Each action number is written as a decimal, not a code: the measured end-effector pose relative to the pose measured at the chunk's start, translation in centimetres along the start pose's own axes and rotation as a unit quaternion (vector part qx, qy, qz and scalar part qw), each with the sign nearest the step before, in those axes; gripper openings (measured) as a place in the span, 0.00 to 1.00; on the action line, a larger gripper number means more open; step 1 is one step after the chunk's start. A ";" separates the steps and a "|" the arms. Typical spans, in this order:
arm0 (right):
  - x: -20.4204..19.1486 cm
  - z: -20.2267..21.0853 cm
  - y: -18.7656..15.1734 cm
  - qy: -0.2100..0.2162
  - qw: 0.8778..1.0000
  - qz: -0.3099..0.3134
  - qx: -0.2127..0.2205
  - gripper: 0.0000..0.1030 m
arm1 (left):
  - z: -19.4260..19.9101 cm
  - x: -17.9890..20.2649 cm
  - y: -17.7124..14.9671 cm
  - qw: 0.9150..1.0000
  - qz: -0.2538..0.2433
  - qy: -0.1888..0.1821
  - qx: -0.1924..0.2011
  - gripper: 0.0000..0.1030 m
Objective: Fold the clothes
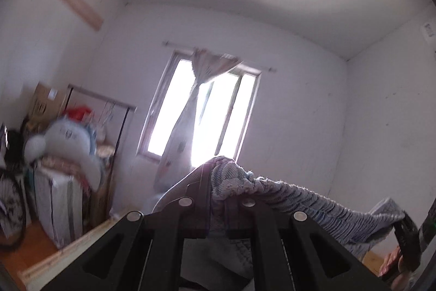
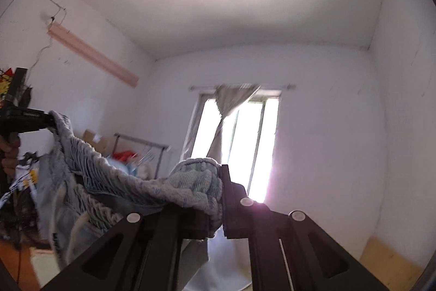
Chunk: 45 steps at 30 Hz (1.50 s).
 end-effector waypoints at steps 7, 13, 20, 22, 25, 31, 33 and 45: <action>4.3 3.6 6.4 -0.071 0.997 0.041 -0.001 0.04 | 2.1 6.2 1.9 0.998 -0.013 -0.058 0.010 0.05; 7.1 7.5 8.7 -0.122 0.990 0.070 -0.014 0.04 | 0.8 9.1 -2.6 0.994 -0.008 -0.107 -0.012 0.05; 10.7 11.5 8.9 -0.175 0.980 0.087 -0.034 0.04 | -1.5 13.3 -10.0 0.986 -0.025 -0.150 -0.070 0.05; 11.9 12.3 7.9 -0.186 0.978 0.082 -0.042 0.04 | -1.6 14.8 -11.3 0.984 -0.031 -0.158 -0.082 0.05; 13.3 13.4 6.9 -0.197 0.976 0.077 -0.048 0.04 | -1.9 16.3 -12.8 0.981 -0.035 -0.165 -0.094 0.05; 14.1 14.3 6.4 -0.205 0.974 0.081 -0.057 0.04 | -2.9 17.5 -12.9 0.980 -0.034 -0.165 -0.103 0.05; 14.3 14.0 6.3 -0.207 0.973 0.082 -0.059 0.04 | -3.0 17.7 -12.8 0.980 -0.034 -0.166 -0.103 0.05; 17.6 16.1 4.4 -0.227 0.970 0.060 -0.068 0.04 | -1.8 21.6 -13.5 0.975 -0.056 -0.190 -0.106 0.05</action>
Point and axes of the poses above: each gripper's, at about its wrist camera, not at the fingertips, and z roughly against the way its jaws point, x to its right, y to its top, the point moved 9 cm from there along -z, roughly the way its jaws point, and after that the axes turned 11 degrees about y, right-handed, at the moved point
